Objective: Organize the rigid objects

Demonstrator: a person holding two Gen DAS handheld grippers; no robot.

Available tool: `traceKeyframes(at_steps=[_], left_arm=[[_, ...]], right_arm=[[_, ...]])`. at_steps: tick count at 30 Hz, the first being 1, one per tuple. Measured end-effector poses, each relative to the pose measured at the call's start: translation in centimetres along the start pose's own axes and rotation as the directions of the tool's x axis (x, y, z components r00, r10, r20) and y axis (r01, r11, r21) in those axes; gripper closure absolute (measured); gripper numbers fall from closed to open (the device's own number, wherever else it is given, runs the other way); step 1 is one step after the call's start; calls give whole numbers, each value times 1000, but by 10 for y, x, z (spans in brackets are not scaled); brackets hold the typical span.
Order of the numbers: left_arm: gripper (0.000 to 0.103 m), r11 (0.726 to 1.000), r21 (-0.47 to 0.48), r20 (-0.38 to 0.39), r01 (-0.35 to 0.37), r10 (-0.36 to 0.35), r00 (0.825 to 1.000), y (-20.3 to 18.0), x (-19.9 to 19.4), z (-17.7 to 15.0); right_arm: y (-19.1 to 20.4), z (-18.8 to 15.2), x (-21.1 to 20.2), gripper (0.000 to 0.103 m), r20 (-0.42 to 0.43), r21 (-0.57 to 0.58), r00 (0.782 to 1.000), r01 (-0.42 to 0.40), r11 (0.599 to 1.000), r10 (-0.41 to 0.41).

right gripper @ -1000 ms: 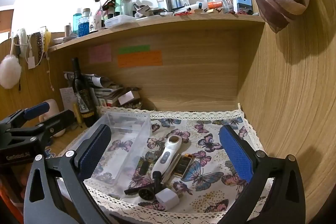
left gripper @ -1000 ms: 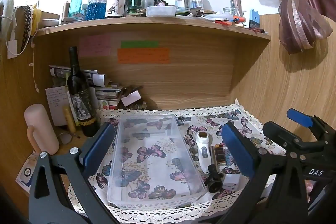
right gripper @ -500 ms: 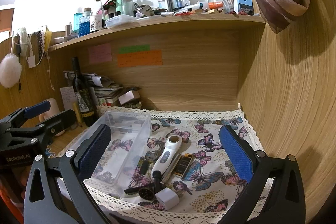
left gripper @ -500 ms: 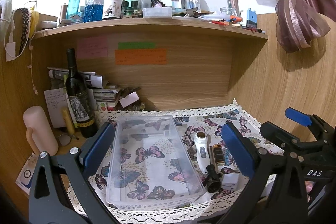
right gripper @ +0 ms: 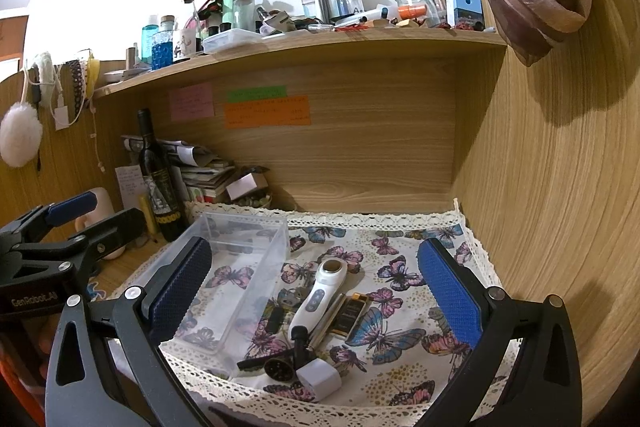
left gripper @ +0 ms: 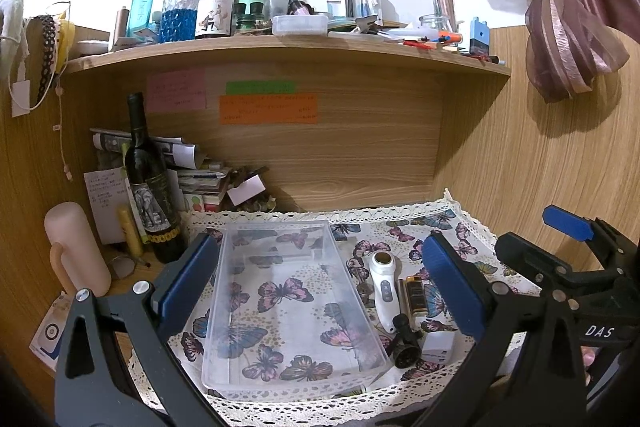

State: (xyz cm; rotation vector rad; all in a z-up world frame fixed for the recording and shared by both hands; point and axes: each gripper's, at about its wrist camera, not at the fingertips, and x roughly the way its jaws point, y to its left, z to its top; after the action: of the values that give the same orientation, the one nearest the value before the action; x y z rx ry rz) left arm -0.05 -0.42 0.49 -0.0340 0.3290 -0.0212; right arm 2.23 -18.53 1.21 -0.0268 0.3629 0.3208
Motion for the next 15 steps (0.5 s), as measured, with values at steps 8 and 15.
traceKeyframes(at_steps=[8,15], left_arm=[[0,1000,1,4,1,-1,1000,-2,1,0],[0,1000,2,4,0,0,1000,-3,0,-1]], right_arm=[[2,-1,0,0,-1,-5,1000,-1,1000,1],[2,0,1,0,-2,-5,1000,-1,1000,1]])
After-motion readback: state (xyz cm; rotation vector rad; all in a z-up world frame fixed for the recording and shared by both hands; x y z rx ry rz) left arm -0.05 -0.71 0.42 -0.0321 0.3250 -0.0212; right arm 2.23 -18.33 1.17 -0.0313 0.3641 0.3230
